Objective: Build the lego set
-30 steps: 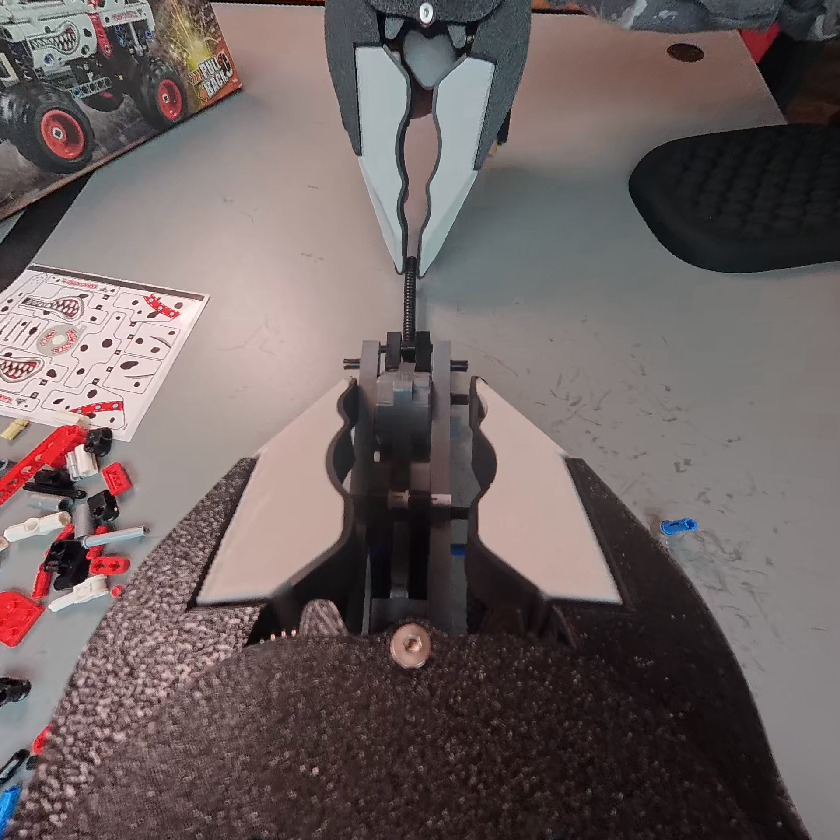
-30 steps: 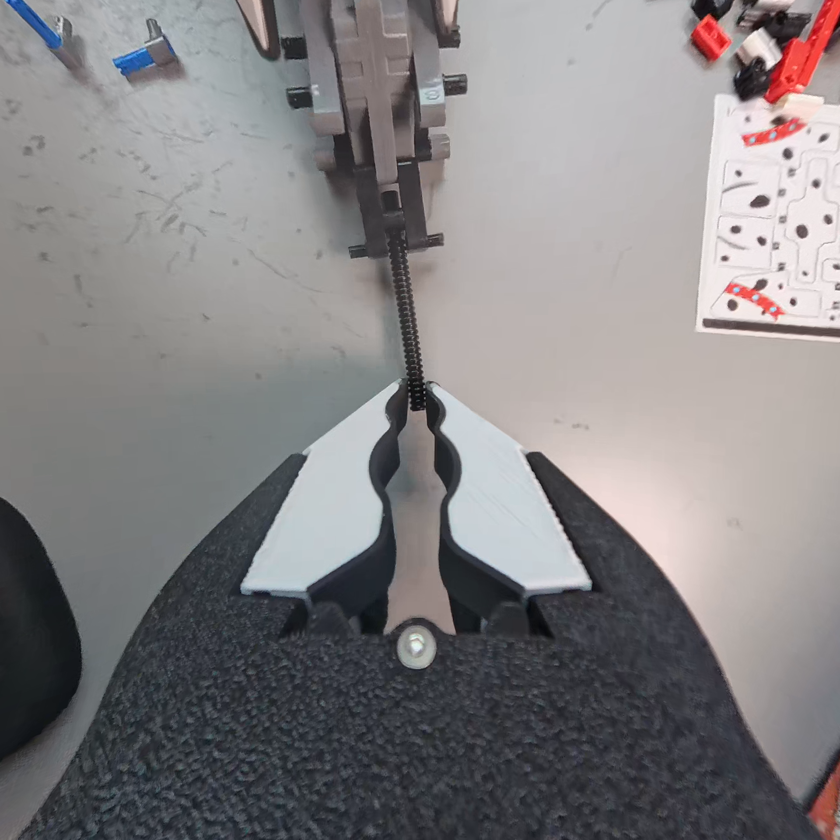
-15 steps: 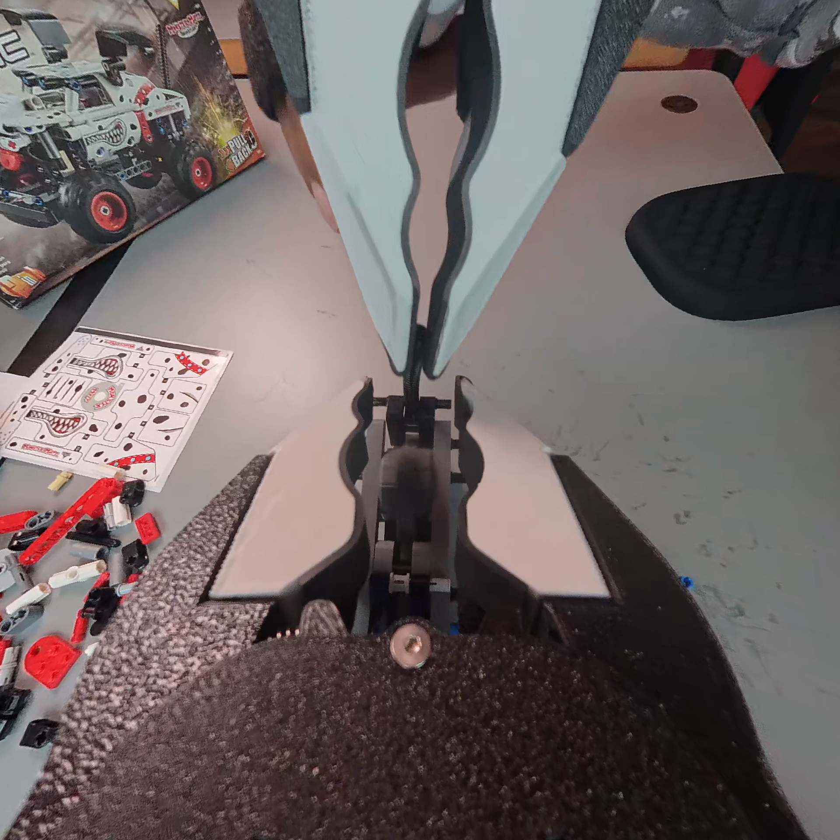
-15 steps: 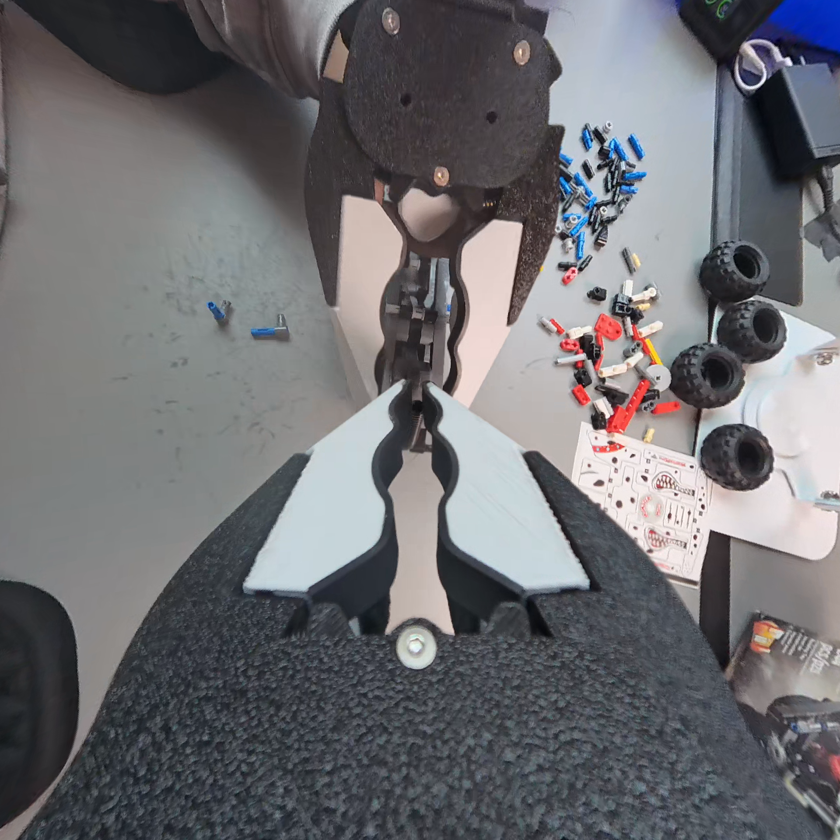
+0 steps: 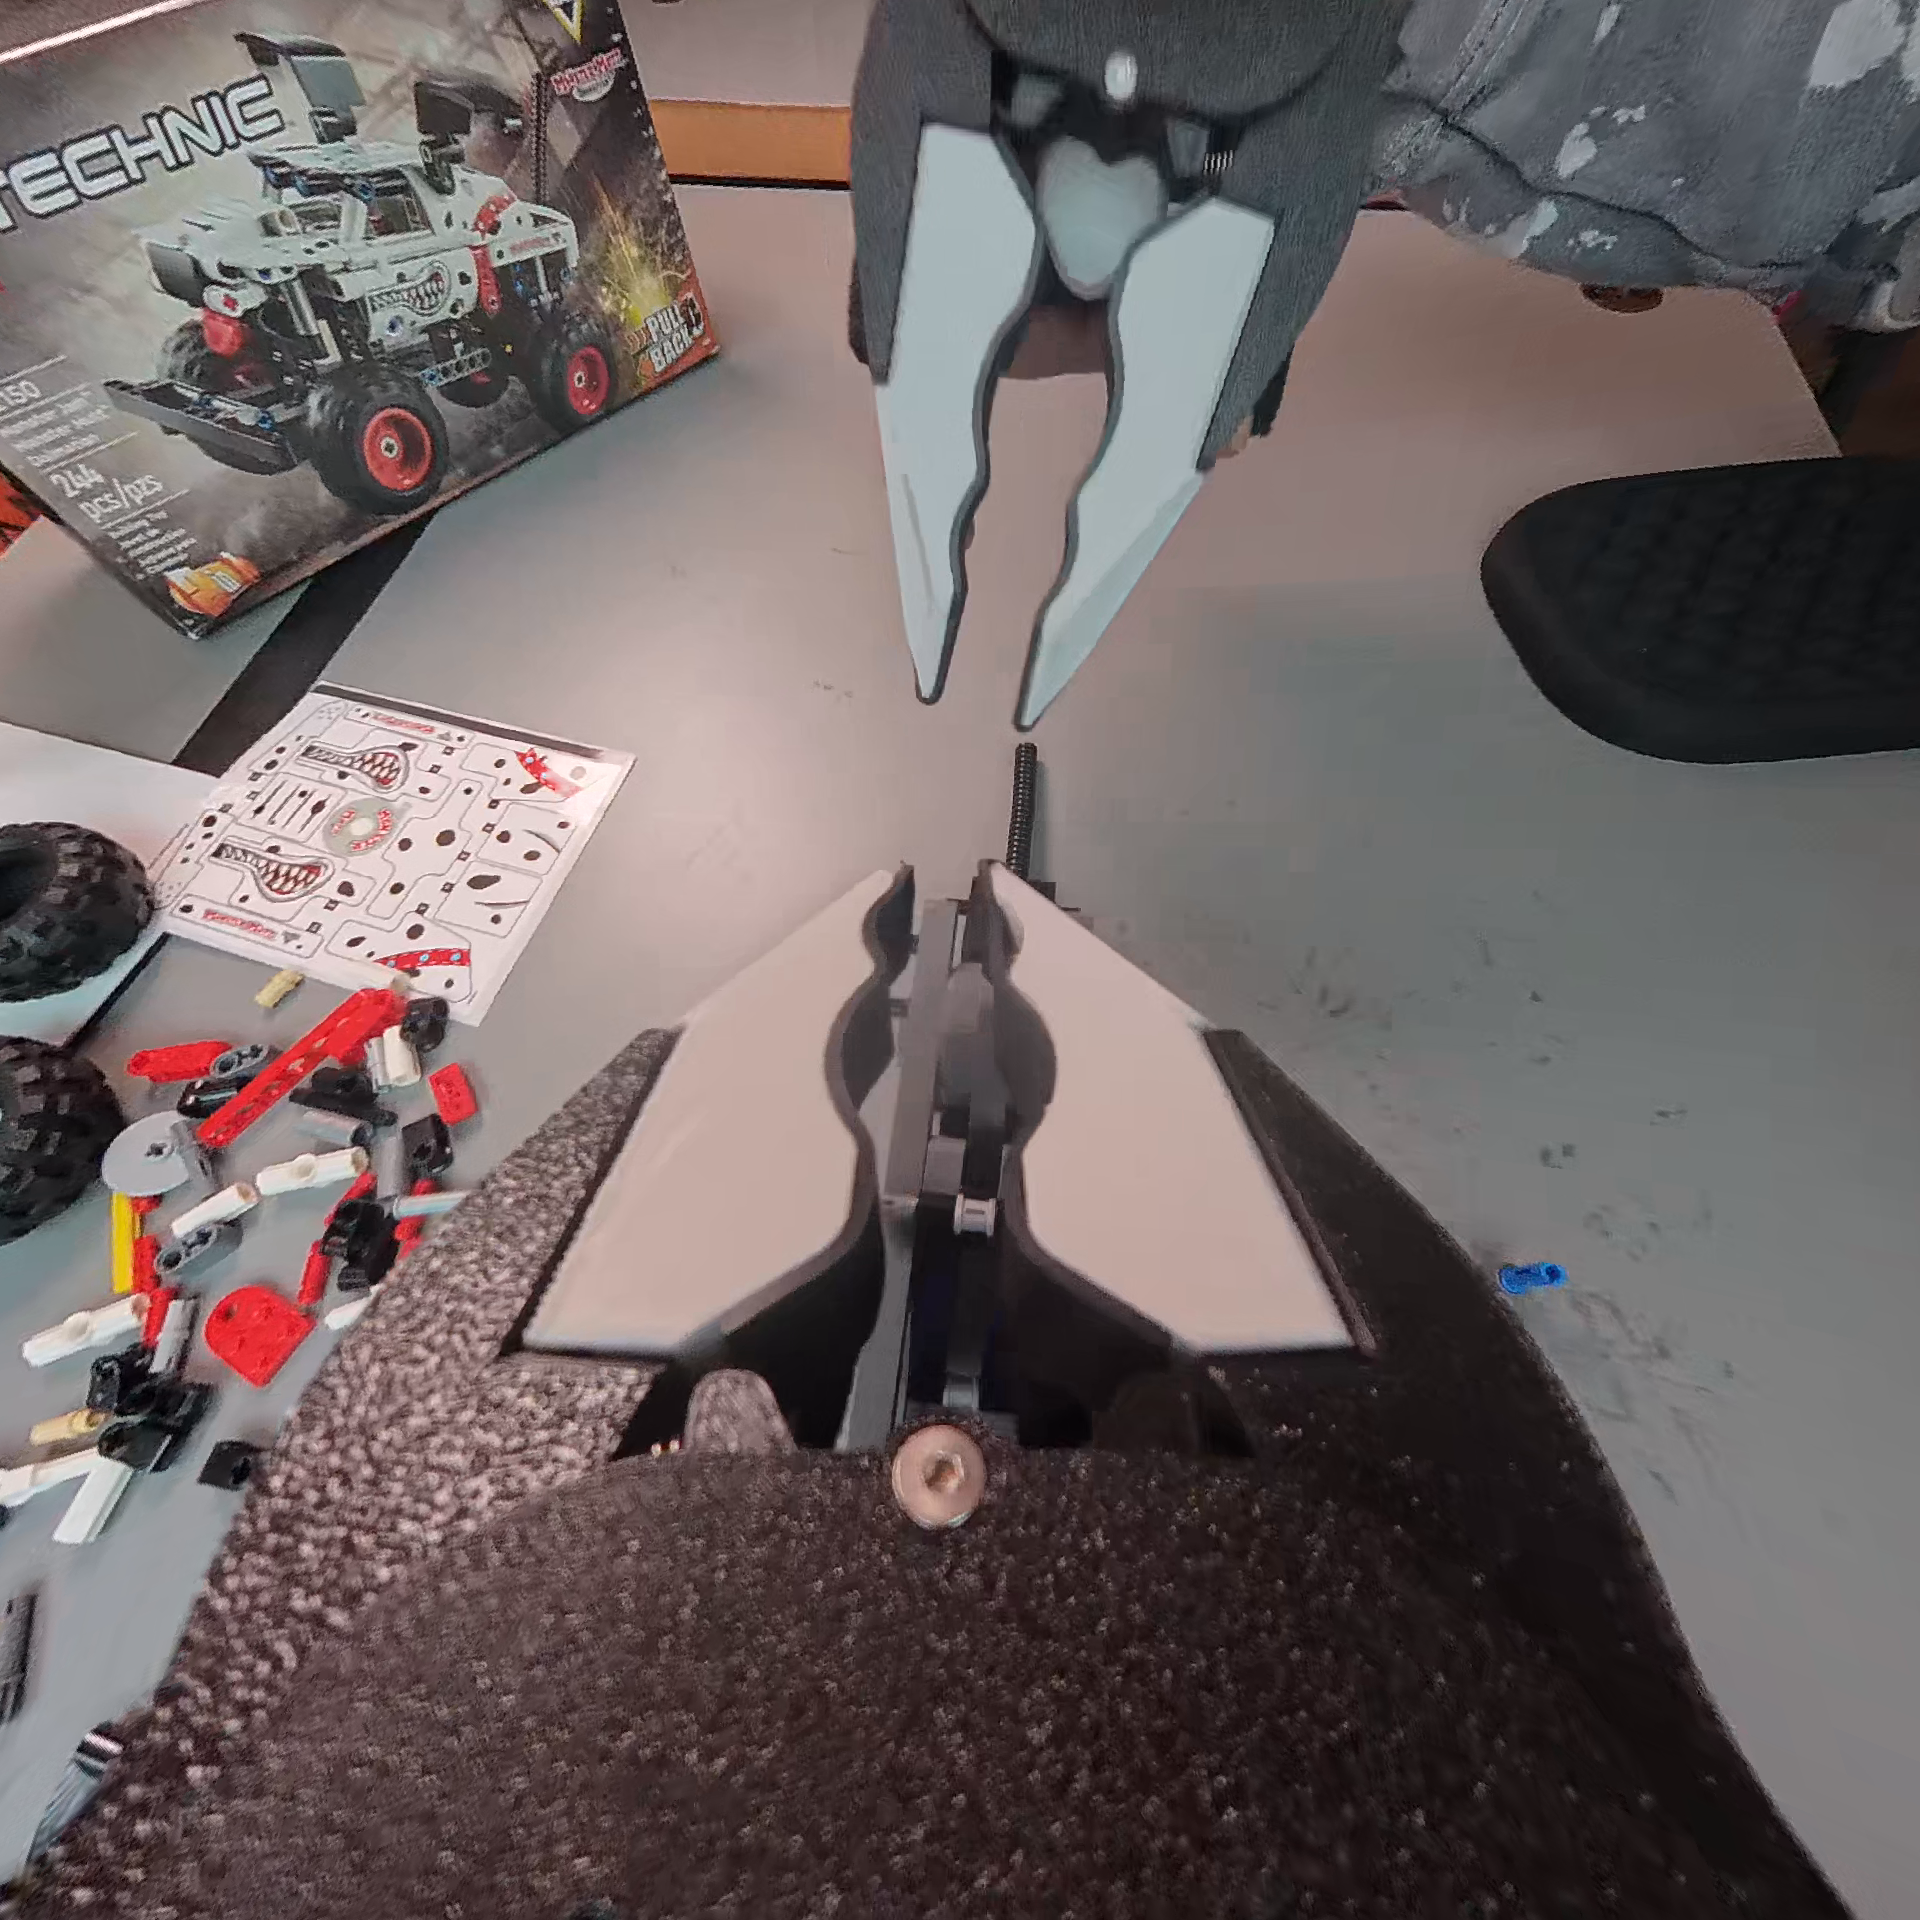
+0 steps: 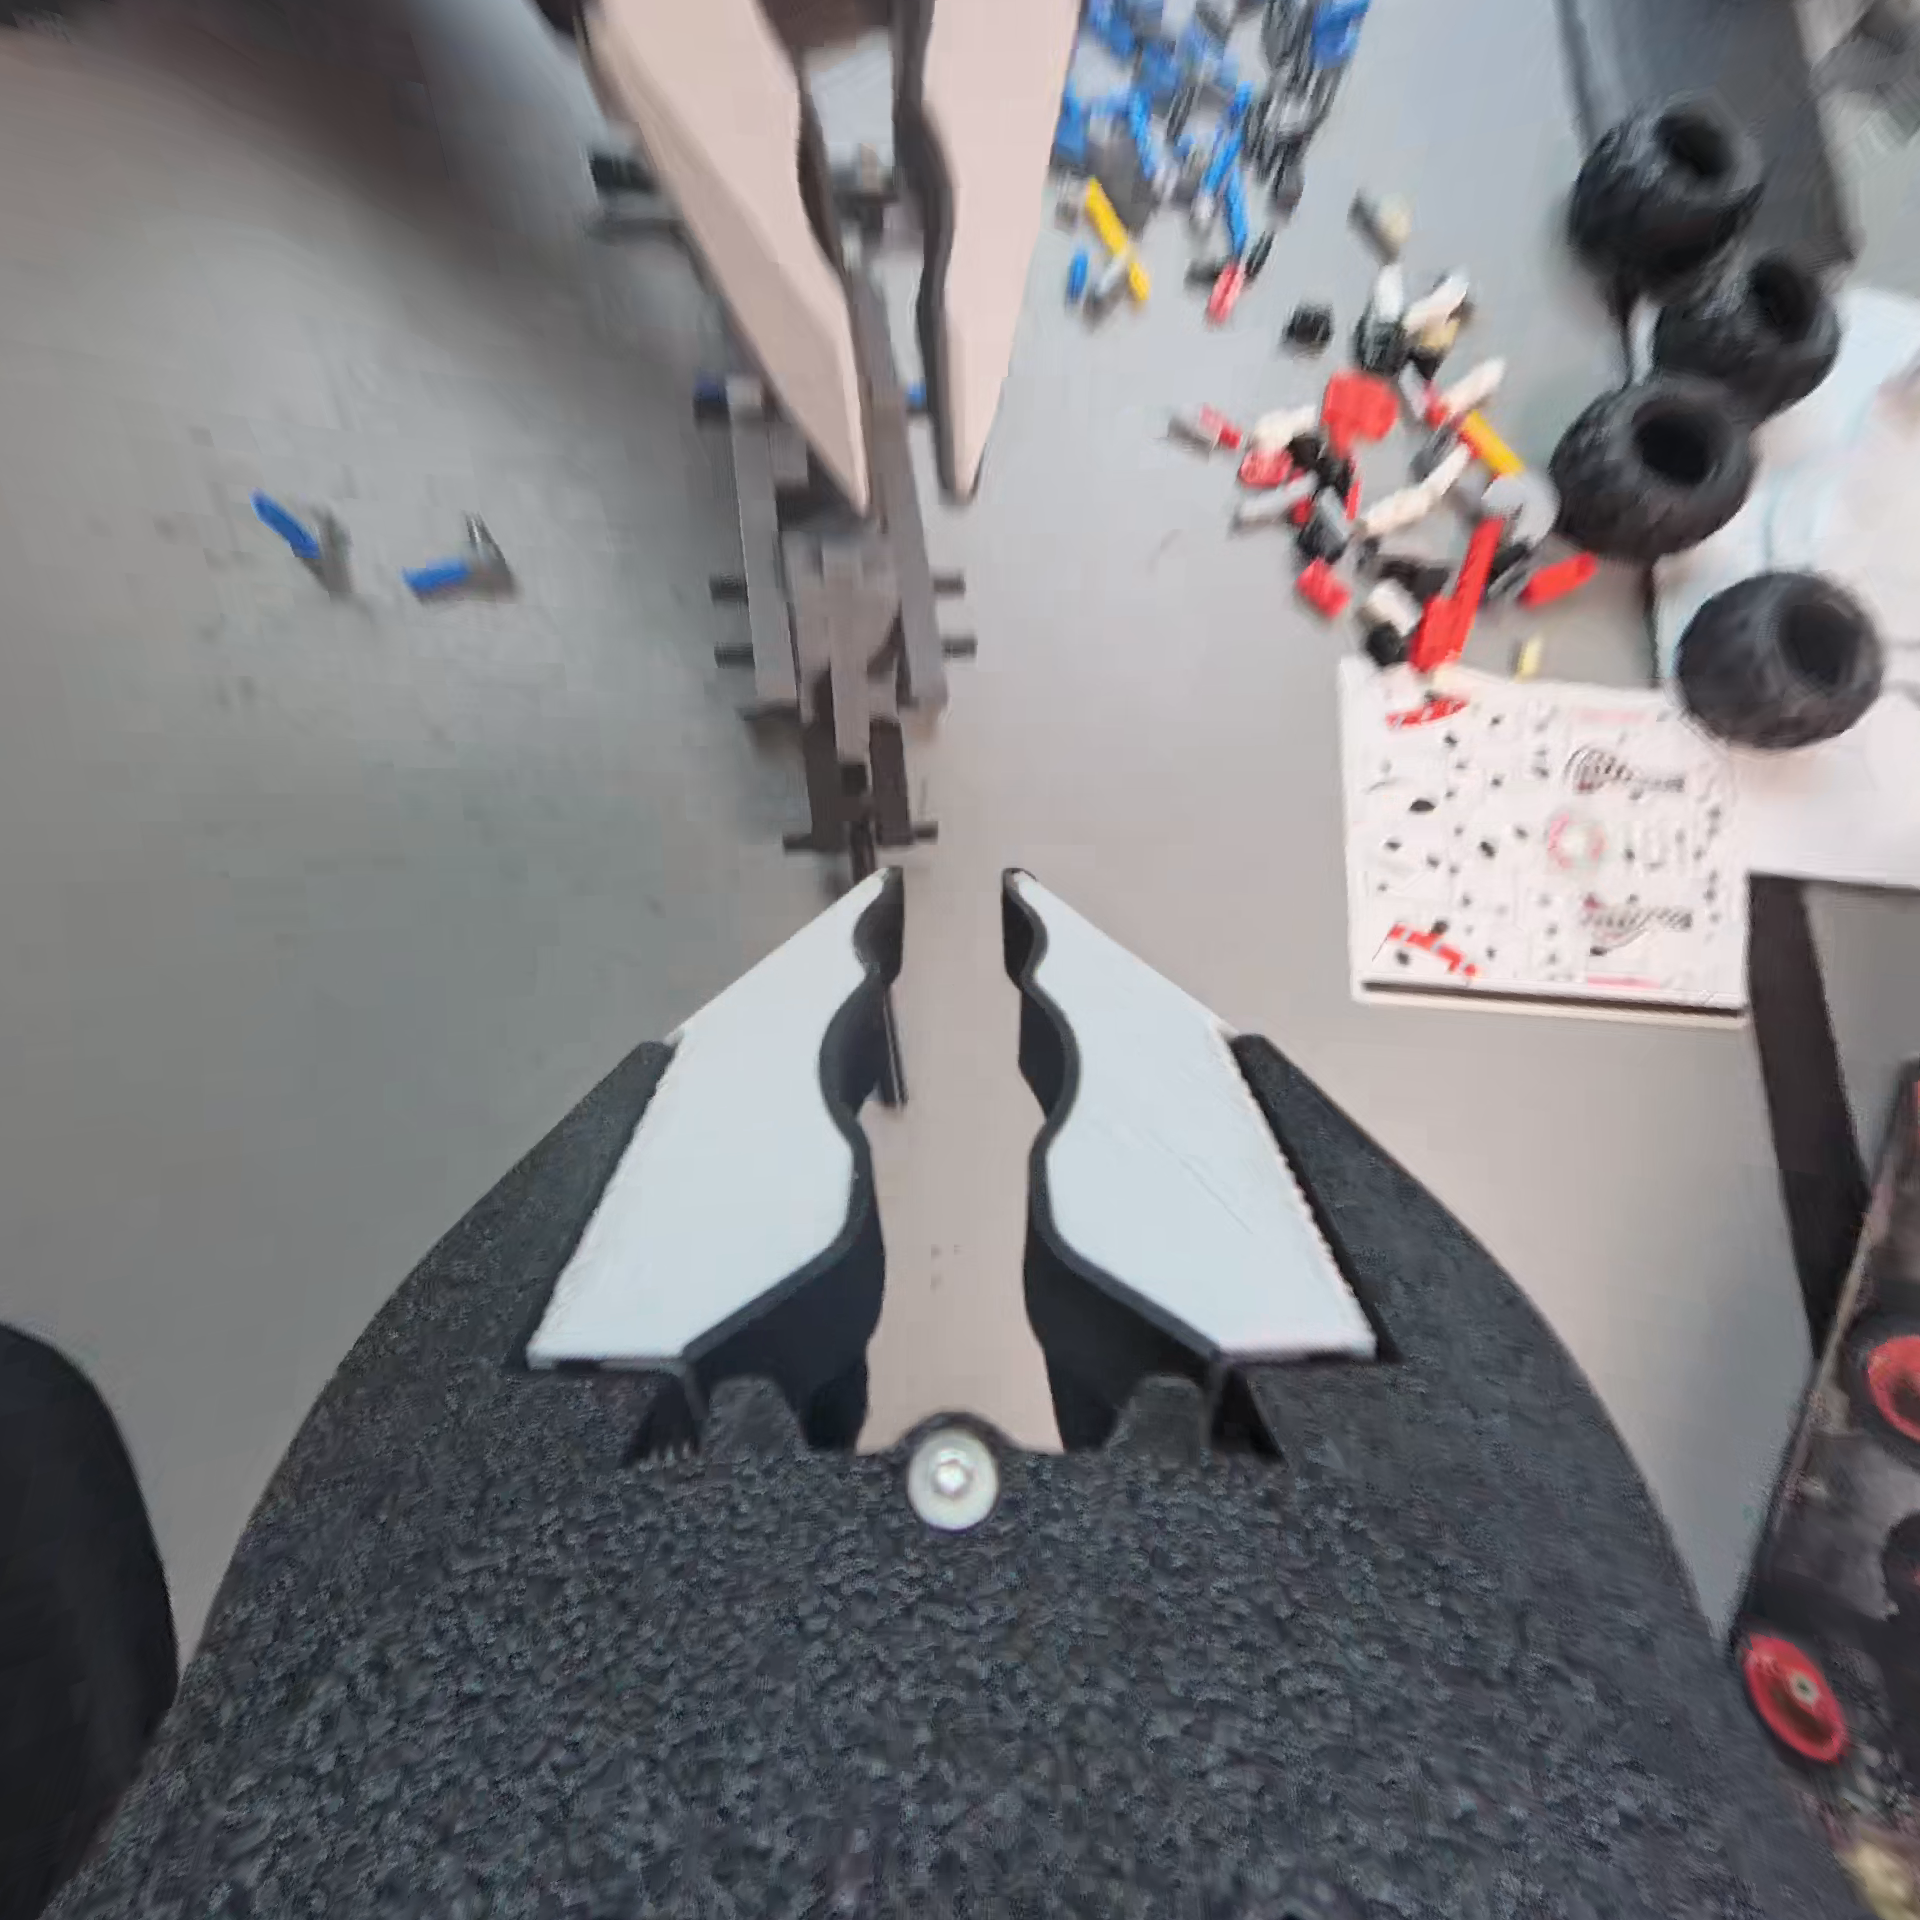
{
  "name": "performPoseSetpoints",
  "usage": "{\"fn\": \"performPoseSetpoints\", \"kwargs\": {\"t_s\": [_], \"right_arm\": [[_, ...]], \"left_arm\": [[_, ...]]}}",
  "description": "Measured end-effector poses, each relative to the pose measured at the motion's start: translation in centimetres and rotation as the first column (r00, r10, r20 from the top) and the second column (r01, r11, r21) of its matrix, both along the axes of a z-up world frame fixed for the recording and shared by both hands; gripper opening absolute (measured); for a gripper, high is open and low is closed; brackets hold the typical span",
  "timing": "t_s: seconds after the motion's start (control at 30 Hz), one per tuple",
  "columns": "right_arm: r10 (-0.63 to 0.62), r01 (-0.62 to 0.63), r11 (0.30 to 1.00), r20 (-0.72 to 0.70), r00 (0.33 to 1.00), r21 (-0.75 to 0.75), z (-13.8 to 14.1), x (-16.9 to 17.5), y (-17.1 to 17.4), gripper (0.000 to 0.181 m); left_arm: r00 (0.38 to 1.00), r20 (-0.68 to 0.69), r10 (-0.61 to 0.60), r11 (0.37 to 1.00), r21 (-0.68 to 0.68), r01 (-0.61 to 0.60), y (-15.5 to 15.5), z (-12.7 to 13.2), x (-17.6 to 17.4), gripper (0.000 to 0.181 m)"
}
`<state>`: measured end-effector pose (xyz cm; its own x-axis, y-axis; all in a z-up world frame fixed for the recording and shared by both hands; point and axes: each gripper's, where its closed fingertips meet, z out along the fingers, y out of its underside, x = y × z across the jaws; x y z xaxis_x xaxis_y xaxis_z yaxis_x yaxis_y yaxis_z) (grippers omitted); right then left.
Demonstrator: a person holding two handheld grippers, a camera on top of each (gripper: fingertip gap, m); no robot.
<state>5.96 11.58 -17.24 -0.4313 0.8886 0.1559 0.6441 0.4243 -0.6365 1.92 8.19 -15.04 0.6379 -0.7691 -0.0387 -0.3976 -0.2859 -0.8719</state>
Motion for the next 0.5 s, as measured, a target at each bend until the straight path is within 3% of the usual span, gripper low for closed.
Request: {"fn": "performPoseSetpoints", "kwargs": {"t_s": [0.07,0.17,0.2,0.33,0.5], "right_arm": [[0.0,0.002,1.0,0.106,0.994,-0.014,-3.1,1.3,0.0,0.027],[0.012,-0.018,0.999,0.182,0.983,0.031,-6.3,1.5,0.1,0.023],[0.044,-0.043,0.999,0.177,0.983,-0.011,-6.1,1.3,-0.6,0.006],[0.118,-0.123,0.992,0.225,0.967,0.011,-4.9,1.3,-1.1,0.006],[0.169,-0.177,0.983,0.156,0.973,0.038,0.1,0.1,-2.2,0.006]], "left_arm": [[1.0,0.01,0.001,1.0,-0.029,0.0,-0.4,0.2,-0.6,0.027],[1.0,0.011,-0.007,0.998,-0.062,0.008,-0.9,0.3,-0.9,0.038],[1.0,0.006,-0.01,0.997,-0.071,0.011,-1.0,0.3,-0.8,0.039],[0.998,-0.039,-0.04,0.995,-0.098,0.036,-1.7,-0.4,0.0,0.044],[0.992,-0.101,-0.079,0.992,-0.103,0.069,-2.0,-1.4,1.5,0.048]]}}
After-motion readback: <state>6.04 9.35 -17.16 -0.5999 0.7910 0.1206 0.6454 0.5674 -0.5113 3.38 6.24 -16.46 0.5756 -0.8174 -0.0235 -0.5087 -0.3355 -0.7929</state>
